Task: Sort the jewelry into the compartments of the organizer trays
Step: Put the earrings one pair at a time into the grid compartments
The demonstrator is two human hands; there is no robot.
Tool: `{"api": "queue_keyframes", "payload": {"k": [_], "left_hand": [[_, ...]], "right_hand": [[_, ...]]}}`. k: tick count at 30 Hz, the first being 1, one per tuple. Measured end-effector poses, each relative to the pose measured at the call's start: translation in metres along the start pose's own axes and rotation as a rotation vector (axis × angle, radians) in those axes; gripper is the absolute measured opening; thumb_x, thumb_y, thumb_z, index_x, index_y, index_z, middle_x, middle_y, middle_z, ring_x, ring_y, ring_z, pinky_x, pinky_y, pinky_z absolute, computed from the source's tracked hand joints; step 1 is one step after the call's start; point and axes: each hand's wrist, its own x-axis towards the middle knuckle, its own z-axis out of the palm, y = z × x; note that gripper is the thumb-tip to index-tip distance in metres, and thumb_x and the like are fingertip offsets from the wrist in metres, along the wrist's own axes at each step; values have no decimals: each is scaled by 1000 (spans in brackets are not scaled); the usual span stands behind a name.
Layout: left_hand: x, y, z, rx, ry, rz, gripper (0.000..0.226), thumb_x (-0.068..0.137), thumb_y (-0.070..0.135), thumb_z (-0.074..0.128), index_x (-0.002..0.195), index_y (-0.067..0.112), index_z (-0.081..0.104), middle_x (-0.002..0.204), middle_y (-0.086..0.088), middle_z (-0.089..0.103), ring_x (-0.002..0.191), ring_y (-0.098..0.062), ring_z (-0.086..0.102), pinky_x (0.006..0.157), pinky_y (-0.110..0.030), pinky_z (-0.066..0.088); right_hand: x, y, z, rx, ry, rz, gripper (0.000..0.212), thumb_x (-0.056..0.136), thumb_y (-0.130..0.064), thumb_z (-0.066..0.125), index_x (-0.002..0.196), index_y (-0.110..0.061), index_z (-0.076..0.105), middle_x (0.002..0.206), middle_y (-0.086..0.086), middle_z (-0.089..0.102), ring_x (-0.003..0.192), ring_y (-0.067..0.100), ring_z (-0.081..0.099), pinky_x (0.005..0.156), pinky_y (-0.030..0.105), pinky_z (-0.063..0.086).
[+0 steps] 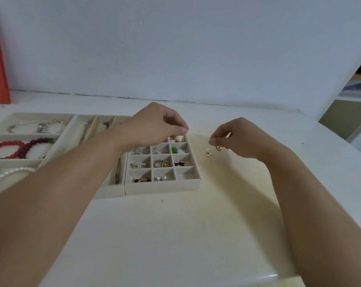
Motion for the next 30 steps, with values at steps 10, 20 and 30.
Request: {"api": "queue_keyframes", "payload": {"k": [10, 20, 30], "left_hand": [[-2, 1, 3, 22, -8, -6, 5, 89, 20, 75, 92, 22, 78, 87, 5, 77, 84, -11, 72, 75, -18, 55], [-2, 1, 4, 19, -8, -3, 5, 88, 20, 76, 91, 22, 78, 87, 8, 77, 88, -14, 72, 82, -22, 53], [-1, 0, 8, 25, 2, 3, 5, 86, 24, 78, 90, 25, 79, 84, 12, 76, 79, -1, 68, 78, -22, 51]], "right_hand": [[-2, 4, 2, -117, -39, 66, 6, 84, -24, 80, 89, -27, 79, 89, -7, 72, 83, 8, 63, 59, 18, 41], [-5, -13, 14, -92, -51, 29, 6, 86, -30, 76, 82, -29, 80, 86, -6, 72, 63, 2, 55, 54, 18, 39], [-5, -20, 9, 208, 73, -42, 11, 90, -33, 74, 80, -28, 76, 66, -19, 65, 50, 9, 49, 43, 12, 35]]}}
